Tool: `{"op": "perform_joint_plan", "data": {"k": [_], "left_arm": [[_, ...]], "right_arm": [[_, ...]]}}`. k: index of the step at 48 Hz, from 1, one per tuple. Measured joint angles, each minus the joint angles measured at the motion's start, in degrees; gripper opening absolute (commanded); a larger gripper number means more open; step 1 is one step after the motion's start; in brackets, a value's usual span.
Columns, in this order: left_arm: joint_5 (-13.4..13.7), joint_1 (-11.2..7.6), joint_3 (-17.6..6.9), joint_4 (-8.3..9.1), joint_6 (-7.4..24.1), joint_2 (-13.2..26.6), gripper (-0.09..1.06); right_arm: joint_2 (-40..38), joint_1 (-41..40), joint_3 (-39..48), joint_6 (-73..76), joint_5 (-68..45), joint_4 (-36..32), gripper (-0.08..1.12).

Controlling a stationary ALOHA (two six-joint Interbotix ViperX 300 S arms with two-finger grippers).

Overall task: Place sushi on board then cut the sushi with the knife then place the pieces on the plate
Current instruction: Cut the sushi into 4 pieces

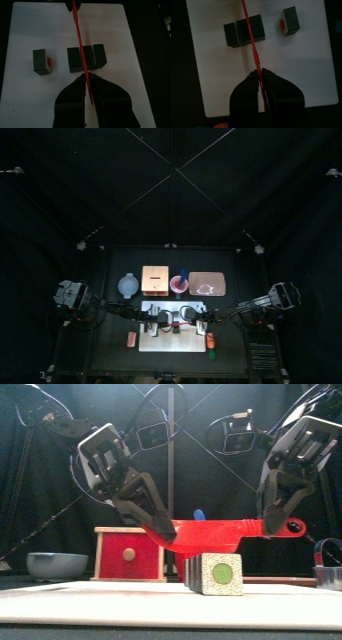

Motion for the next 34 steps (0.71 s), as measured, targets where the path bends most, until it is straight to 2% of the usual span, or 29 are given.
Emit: {"op": "perform_joint_plan", "data": {"k": [34], "left_arm": [[0.2, -0.26, 0.0, -0.44, 0.0, 0.4, 0.48]], "right_arm": [[0.8, 0.2, 0.0, -0.1, -1.0, 0.7, 0.36]]}}
